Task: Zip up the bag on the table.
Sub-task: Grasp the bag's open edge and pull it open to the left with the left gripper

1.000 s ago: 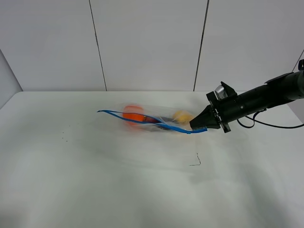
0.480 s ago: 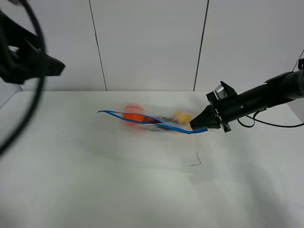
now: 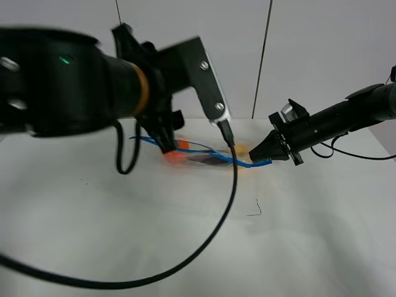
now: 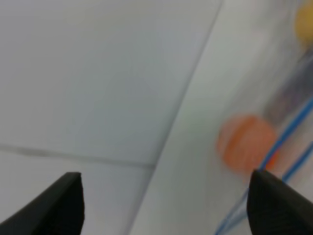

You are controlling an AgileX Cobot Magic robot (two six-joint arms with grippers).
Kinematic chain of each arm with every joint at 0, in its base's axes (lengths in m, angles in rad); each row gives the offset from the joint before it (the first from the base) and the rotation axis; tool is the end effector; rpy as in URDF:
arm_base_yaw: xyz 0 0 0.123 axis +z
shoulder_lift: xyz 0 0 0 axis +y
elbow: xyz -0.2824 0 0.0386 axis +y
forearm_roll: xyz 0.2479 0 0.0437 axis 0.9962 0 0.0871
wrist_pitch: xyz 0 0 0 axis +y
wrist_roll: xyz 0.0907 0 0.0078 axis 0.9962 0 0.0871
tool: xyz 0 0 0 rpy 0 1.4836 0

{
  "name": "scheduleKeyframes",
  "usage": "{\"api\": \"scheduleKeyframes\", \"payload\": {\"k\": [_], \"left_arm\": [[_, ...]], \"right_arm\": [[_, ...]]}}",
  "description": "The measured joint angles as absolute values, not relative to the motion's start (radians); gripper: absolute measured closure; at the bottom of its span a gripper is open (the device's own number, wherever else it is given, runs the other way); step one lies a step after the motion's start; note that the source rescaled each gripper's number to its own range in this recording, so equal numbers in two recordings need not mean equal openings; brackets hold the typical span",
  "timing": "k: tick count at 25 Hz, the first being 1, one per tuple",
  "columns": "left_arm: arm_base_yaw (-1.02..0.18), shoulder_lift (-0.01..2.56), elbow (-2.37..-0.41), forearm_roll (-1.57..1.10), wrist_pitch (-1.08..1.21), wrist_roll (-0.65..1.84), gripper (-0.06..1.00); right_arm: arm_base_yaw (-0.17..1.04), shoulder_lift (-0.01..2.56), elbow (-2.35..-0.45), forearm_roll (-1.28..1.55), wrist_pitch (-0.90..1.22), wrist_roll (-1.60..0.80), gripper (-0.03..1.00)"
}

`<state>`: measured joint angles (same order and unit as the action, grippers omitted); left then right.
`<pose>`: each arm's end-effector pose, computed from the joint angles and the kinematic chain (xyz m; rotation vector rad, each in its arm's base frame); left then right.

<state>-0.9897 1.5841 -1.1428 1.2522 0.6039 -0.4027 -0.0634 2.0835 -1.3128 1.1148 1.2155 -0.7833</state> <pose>0.2331 -0.2653 0.2973 1.3823 1.5476 0.4829 0.3853 0.0524 0.1597 -0.1486 2.6482 1.4378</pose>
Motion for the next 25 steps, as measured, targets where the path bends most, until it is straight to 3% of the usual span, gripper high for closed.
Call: {"api": "scheduleKeyframes", "payload": {"k": [7, 14, 25], "left_arm": [[-1.08, 1.847, -1.143, 1.497, 0.608, -0.618, 0.22], [-1.159, 1.951, -1.143, 1.705, 0.599, -0.819, 0.22], [-1.163, 2.076, -1.222, 1.733, 0.568, -0.915, 0.22]], "right_arm": [[-0.063, 2.084, -1.313, 1.095, 1.216, -0.768, 0.97], [-0.063, 2.084, -1.313, 1.091, 1.216, -0.759, 0.97], [-0.063, 2.084, -1.313, 1.091, 1.216, -0.747, 0.97]]}}
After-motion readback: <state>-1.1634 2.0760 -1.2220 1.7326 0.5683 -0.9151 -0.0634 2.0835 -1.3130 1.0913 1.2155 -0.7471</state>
